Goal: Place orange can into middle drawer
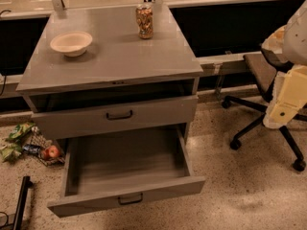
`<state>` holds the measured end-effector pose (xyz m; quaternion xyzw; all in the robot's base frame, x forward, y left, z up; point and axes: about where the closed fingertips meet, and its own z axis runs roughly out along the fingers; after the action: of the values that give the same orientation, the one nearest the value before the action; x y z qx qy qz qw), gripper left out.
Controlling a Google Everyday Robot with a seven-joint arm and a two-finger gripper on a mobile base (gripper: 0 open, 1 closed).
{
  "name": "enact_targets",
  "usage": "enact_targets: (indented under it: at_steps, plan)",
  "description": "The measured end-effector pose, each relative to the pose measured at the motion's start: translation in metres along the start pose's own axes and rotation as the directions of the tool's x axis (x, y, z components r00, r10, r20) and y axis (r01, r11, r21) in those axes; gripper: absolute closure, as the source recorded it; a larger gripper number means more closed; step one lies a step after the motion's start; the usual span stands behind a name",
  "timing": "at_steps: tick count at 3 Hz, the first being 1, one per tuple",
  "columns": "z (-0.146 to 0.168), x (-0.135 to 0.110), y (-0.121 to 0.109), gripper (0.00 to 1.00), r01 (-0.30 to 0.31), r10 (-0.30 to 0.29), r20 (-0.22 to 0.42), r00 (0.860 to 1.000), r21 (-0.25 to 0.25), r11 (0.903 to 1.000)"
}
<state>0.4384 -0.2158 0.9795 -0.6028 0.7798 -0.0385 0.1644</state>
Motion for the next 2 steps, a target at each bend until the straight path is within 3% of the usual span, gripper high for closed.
enact_targets:
  at_steps: [1, 2]
  plan:
    - [0.0, 0.0, 0.0, 0.0, 0.0, 0.0, 0.0, 1.0, 0.0, 1.0]
    - [0.013, -0.002, -0.018, 0.0, -0.044, 0.043, 0.064, 0.997, 0.021, 0.9988]
